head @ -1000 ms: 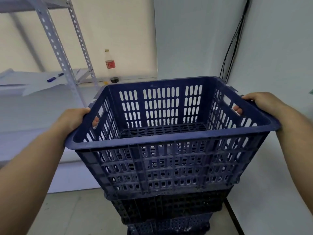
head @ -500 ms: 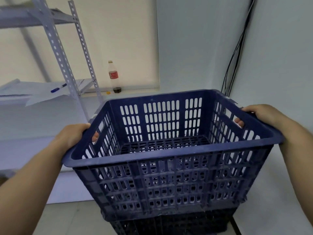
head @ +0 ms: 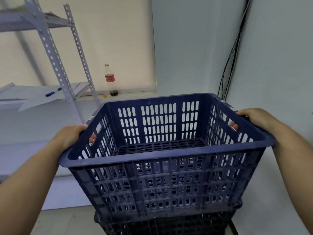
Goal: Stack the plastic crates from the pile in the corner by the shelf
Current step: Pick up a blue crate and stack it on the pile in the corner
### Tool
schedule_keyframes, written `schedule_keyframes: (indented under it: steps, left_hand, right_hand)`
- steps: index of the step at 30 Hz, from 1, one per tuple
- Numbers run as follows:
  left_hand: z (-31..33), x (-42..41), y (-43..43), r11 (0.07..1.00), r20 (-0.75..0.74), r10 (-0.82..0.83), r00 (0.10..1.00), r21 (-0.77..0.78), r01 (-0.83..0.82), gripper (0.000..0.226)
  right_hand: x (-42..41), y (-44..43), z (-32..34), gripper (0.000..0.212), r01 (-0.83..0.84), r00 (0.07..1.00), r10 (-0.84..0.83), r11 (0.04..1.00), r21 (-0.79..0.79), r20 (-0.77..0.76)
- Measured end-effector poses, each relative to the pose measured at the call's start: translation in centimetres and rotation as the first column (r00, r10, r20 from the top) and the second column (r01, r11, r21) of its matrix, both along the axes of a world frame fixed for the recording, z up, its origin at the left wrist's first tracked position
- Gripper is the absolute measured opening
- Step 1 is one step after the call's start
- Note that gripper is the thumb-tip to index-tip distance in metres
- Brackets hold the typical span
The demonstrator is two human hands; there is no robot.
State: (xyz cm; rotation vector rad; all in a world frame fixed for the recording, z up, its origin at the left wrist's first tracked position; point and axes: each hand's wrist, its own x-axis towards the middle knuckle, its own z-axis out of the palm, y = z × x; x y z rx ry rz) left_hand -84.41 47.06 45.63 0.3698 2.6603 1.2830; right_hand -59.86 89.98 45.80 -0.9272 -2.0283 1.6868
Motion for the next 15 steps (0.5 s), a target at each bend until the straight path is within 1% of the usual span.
schedule_keyframes:
  steps: [4,7,12,15]
  left_hand:
    - [-0.1,-0.4,-0.1,1.0,0.036,0.013,0.999,0.014,-0.014,0.038]
    - [-0.5,-0.6,-0.4,1.0,0.03,0.029,0.999,0.001,-0.029,0.038]
    - [-0.5,-0.1,-0.3,0.999,0.0,0.02,1.0,-0.035,-0.02,0.032]
    - [-0.2,0.1,-0.3,0.997,-0.007,-0.012,1.0,-0.078,0.011,0.032]
  right_hand:
    - [-0.8,0.5,0.2,0.03,-0.001,1.0,0.0,0.999,-0.034,-0.006]
    - [-1.0,0.7,-0.2,0.03,0.009,1.0,-0.009,0.999,-0.033,-0.007]
    - [-1.3,0.2,0.1,0.034,-0.033,0.999,0.031,0.999,0.042,0.041]
    - [-1.4,-0.1,0.4,0.032,-0.052,0.998,0.052,0.999,-0.01,0.03]
